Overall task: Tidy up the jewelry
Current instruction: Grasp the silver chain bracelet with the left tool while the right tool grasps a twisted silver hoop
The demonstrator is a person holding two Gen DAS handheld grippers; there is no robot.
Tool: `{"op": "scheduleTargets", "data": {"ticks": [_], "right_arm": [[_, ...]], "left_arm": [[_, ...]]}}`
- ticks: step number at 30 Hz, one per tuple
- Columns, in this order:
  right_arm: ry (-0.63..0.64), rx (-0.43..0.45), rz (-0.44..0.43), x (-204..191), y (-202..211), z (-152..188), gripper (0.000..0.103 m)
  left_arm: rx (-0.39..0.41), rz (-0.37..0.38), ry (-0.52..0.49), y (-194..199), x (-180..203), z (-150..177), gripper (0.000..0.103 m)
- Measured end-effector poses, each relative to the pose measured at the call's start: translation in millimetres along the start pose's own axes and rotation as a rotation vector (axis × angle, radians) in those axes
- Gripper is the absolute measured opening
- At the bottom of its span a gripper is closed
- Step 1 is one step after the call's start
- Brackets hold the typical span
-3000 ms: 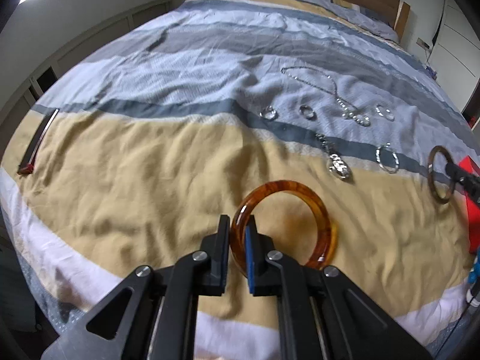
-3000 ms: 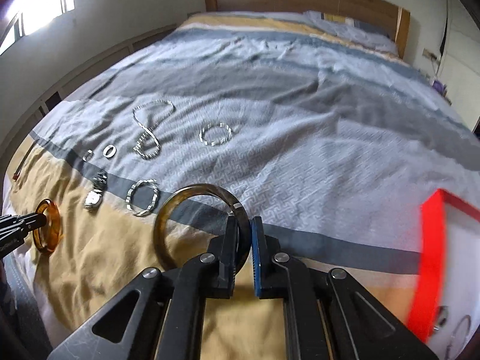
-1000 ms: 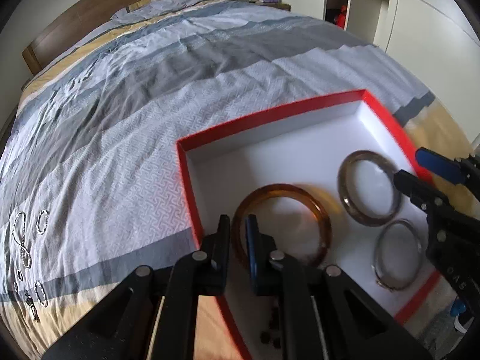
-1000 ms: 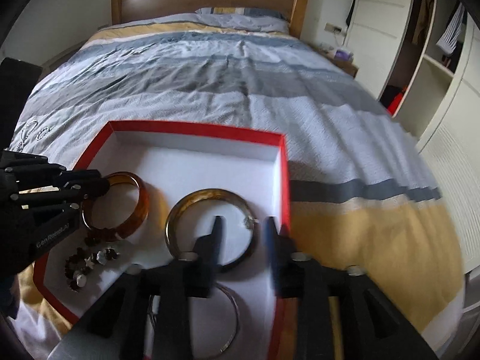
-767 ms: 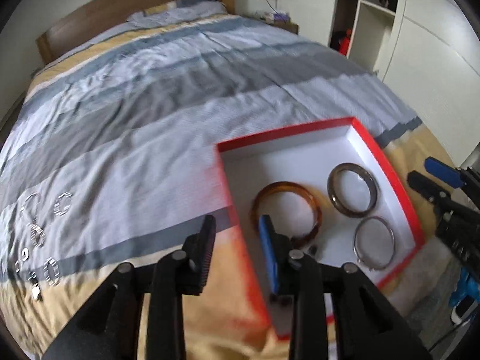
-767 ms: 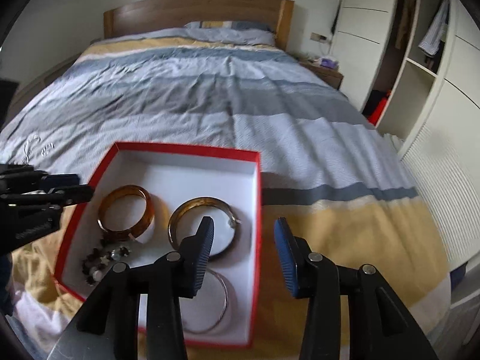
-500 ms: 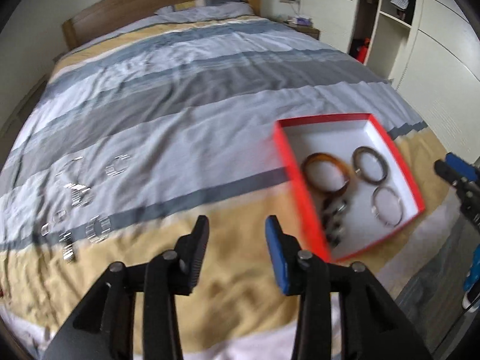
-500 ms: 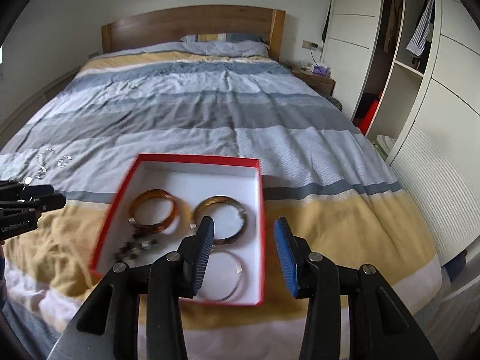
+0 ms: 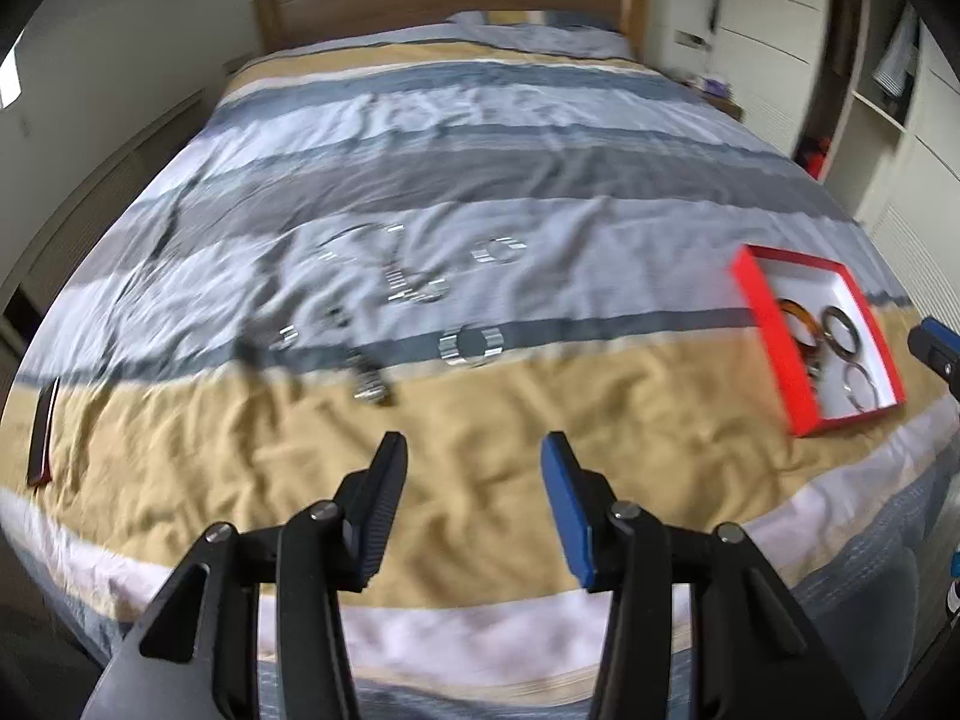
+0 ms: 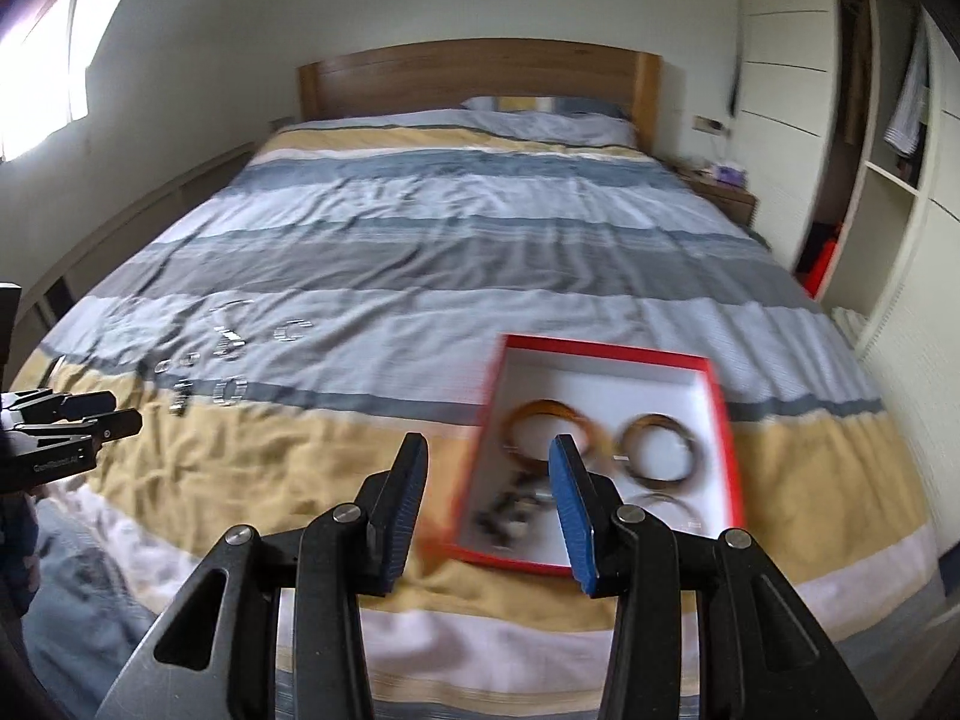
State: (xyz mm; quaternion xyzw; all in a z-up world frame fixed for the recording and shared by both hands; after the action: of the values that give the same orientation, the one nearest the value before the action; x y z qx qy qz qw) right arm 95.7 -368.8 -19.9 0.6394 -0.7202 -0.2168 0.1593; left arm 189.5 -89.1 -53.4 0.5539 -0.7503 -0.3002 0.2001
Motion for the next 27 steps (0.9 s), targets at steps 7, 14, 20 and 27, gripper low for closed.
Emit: {"op": "scheduleTargets", "data": {"ticks": [7,14,20,27], "right_arm": [[0.045,-0.057,-0.127,-67,-38,8,0.042],[0.088,-0.125,-0.229,-119,-94,17,0.041],[0.106,-0.175,-0.304,-159,-147,21,0.04],[0.121,-0.221,-0.393,-209,-196,29,0.037]], "left_arm": [[-0.029,-0.036,0.086,-22,-56,14,0.044],[-0.075,-0.015,0.154,-76,-72,18,0.044],[-0.118,0.011,0.18,-124,-77,21,0.044],[-0.119,0.005,0.158,-146,-86,31,0.024]]}}
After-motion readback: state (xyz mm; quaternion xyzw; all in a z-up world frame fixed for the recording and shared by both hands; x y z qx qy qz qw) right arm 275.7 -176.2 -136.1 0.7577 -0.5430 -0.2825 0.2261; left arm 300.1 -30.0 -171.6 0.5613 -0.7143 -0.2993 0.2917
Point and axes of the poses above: each gripper's, at about its wrist camera, not at the fingertips, and y roughly against the way its jaws point, x to its right, z to its underside, the point moved 9 cm from there along -y, roughly the way its jaws point, and after that the axes turned 12 degrees about x, right-handed, at the moved point
